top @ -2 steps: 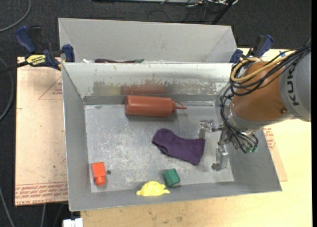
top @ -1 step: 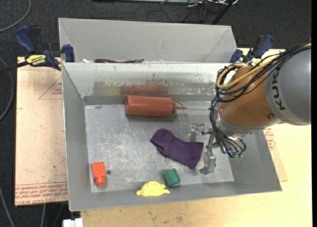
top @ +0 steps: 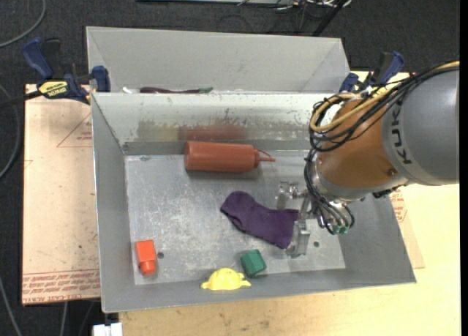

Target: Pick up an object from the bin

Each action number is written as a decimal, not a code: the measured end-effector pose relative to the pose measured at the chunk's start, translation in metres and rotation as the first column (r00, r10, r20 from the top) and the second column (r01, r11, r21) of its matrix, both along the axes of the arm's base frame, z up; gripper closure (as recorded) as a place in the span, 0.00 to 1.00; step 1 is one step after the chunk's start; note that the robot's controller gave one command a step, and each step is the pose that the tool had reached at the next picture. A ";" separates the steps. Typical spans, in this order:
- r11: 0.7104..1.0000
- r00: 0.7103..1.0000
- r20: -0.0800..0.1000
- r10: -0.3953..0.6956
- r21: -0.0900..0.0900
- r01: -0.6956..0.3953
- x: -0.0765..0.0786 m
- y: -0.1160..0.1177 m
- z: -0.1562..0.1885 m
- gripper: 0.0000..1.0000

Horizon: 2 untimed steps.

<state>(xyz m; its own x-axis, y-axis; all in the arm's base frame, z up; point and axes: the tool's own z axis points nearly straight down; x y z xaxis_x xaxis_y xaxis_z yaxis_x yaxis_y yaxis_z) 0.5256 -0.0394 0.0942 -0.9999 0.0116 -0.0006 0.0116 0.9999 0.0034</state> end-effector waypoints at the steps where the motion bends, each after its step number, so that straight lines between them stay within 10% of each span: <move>1: 0.972 0.972 0.007 0.233 -0.002 -0.233 -0.018 0.017 -0.023 1.00; 2: 0.972 0.972 0.007 0.234 -0.002 -0.234 -0.018 0.017 -0.023 1.00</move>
Offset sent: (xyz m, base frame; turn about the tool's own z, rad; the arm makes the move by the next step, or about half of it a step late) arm 0.0000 0.0000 0.0000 0.0000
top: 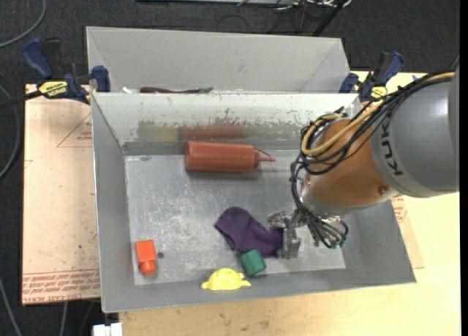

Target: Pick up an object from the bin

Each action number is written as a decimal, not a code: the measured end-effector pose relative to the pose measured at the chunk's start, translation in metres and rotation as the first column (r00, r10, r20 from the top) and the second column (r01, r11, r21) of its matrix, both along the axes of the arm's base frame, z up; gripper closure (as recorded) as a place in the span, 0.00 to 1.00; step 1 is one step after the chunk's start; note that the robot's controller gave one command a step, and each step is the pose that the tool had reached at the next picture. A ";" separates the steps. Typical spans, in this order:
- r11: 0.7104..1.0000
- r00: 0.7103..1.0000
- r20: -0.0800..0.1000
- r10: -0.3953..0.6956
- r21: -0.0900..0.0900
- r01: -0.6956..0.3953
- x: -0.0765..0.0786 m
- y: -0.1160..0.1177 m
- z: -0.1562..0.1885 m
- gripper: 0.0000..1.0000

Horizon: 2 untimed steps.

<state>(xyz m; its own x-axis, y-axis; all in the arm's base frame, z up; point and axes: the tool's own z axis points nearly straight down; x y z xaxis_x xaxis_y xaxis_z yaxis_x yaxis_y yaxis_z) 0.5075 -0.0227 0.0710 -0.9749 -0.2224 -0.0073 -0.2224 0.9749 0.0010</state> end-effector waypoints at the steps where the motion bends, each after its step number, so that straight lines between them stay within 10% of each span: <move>1: 0.973 0.973 0.001 -0.231 0.003 0.231 -0.009 0.023 0.095 1.00; 2: 0.973 0.973 0.001 -0.231 0.003 0.231 -0.009 0.023 0.095 1.00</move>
Offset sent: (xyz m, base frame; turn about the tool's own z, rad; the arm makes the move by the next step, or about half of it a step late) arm 0.0000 0.0000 0.0000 0.0000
